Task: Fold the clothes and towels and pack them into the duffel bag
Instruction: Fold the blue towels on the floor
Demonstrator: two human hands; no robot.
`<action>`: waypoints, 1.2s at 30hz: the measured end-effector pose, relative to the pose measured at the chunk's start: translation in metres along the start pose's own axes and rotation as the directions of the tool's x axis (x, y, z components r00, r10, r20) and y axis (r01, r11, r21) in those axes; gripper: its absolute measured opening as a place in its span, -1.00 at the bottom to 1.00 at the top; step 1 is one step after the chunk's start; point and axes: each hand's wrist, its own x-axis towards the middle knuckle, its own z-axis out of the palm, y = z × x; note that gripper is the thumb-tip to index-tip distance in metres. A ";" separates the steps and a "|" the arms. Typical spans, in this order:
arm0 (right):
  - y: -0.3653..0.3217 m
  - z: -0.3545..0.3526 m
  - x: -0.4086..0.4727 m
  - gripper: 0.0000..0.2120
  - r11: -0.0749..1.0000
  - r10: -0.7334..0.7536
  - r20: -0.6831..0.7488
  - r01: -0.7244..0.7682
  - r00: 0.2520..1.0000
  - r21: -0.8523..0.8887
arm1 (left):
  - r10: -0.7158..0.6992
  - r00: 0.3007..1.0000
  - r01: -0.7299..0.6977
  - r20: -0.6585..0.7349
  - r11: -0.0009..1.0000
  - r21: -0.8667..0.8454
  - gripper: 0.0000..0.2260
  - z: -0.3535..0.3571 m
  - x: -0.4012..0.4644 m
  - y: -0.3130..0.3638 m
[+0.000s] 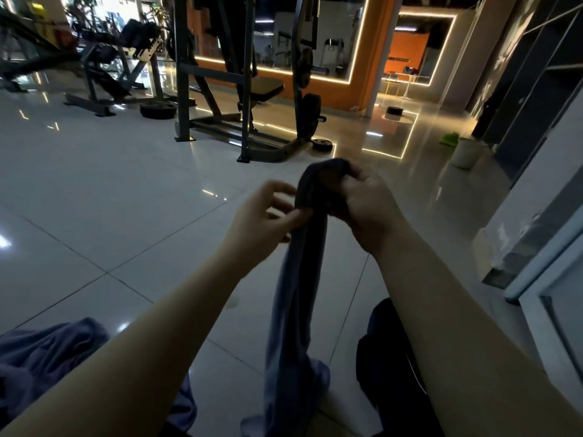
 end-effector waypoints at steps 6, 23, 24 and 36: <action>-0.038 -0.010 0.002 -0.94 0.827 0.032 -0.166 0.067 0.986 0.558 | -0.126 0.990 0.112 0.070 0.979 0.170 -0.75 0.022 -0.010 -0.023; 0.018 -0.082 0.013 -0.94 0.784 0.369 -0.405 -0.046 0.837 0.619 | -0.324 0.944 0.317 -0.053 0.854 0.414 -0.94 -0.019 -0.011 -0.078; 0.033 -0.091 0.015 -0.86 0.803 0.389 -0.421 -0.077 0.819 0.591 | -0.315 0.947 0.316 -0.067 0.868 0.383 -0.92 -0.027 -0.009 -0.074; 0.065 -0.055 -0.002 -0.46 0.850 0.337 -0.142 -0.365 0.931 -0.379 | 0.214 0.969 -0.244 0.125 0.735 0.632 -0.76 -0.012 0.000 -0.017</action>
